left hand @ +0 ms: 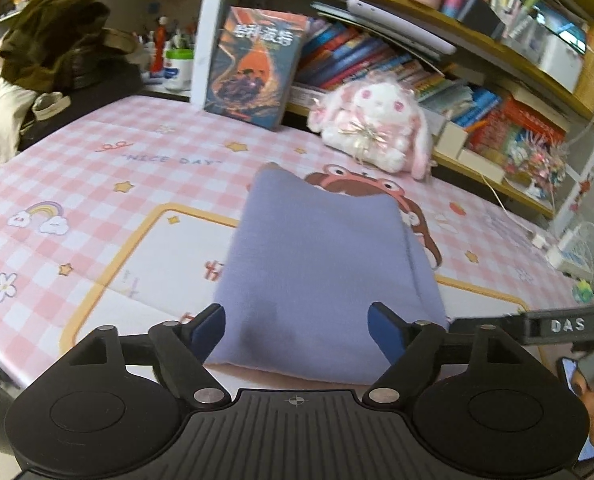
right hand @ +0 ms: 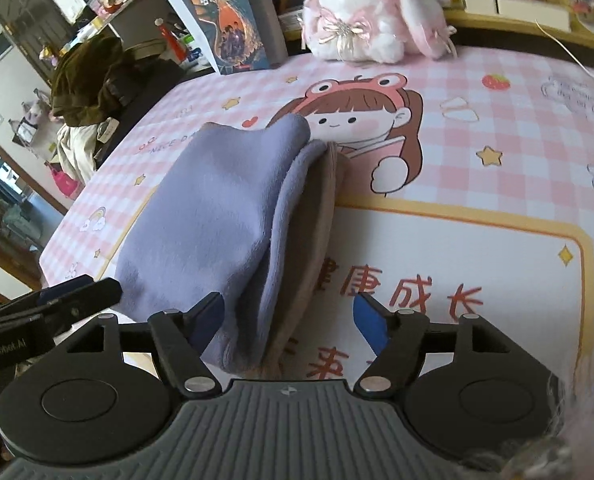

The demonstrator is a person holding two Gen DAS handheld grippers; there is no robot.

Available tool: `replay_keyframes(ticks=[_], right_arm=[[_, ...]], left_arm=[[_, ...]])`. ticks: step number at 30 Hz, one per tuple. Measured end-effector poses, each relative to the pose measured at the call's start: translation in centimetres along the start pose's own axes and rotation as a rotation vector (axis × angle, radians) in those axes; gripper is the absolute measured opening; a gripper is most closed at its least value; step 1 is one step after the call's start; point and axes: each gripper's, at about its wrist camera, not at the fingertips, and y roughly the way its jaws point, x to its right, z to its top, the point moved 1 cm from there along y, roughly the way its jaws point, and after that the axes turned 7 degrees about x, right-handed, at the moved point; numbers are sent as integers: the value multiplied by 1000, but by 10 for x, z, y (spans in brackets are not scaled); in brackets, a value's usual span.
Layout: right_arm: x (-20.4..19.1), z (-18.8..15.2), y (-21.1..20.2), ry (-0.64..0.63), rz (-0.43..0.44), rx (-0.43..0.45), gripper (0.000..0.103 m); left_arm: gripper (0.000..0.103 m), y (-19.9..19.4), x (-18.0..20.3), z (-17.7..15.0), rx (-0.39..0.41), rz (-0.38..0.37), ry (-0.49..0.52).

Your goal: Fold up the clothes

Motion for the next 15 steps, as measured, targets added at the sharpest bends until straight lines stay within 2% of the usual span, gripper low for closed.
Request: replay_keyframes(ticks=[4,15], right_arm=[[0,-1,1,50,-4,-5,71],[-3,2,23,248,-62,-21,74]], left_arm=[[84,10,-19,7,-18,-11,-38],[84,74,-68,18,-214,-216,-223]])
